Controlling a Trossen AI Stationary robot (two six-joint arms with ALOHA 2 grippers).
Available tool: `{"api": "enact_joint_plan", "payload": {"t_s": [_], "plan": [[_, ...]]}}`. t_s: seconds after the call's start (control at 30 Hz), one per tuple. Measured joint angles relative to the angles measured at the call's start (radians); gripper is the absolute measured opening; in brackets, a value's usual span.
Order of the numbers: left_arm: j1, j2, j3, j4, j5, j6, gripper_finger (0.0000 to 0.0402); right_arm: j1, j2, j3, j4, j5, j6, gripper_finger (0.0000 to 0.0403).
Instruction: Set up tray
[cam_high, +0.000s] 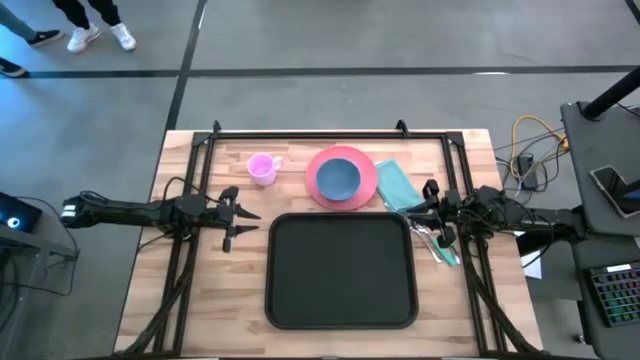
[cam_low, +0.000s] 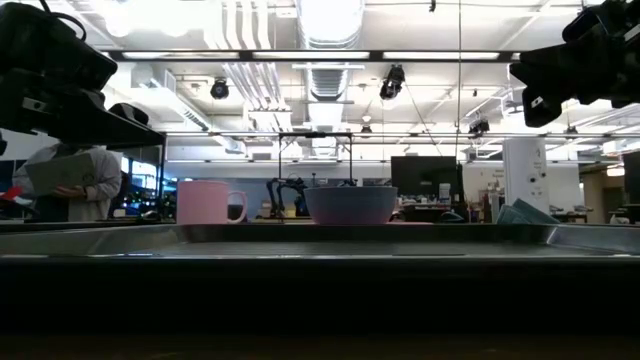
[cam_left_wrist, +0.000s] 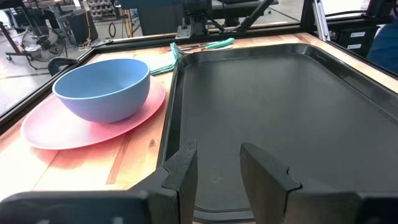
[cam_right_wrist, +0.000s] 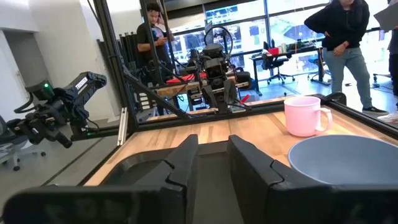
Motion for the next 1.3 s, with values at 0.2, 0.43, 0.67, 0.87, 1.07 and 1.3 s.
{"api": "enact_joint_plan", "payload": {"t_s": [0.2,0.43,0.67,0.87,1.07,1.3], "plan": [[0.000,0.000,0.000,0.000,0.000,0.000,0.0102,0.000,0.000,0.000,0.000,0.000,0.000,0.0079],[0.000,0.000,0.000,0.000,0.000,0.000,0.0102,0.000,0.000,0.000,0.000,0.000,0.000,0.0069],[0.000,0.000,0.000,0.000,0.000,0.000,0.0102,0.000,0.000,0.000,0.000,0.000,0.000,0.0072],[0.000,0.000,0.000,0.000,0.000,0.000,0.0102,0.000,0.000,0.000,0.000,0.000,0.000,0.0079],[0.000,0.000,0.000,0.000,0.000,0.000,0.0102,0.000,0.000,0.000,0.000,0.000,0.000,0.0081],[0.000,0.000,0.000,0.021,0.000,0.029,0.0102,0.000,0.000,0.000,0.000,0.001,-0.028,0.0071]]}}
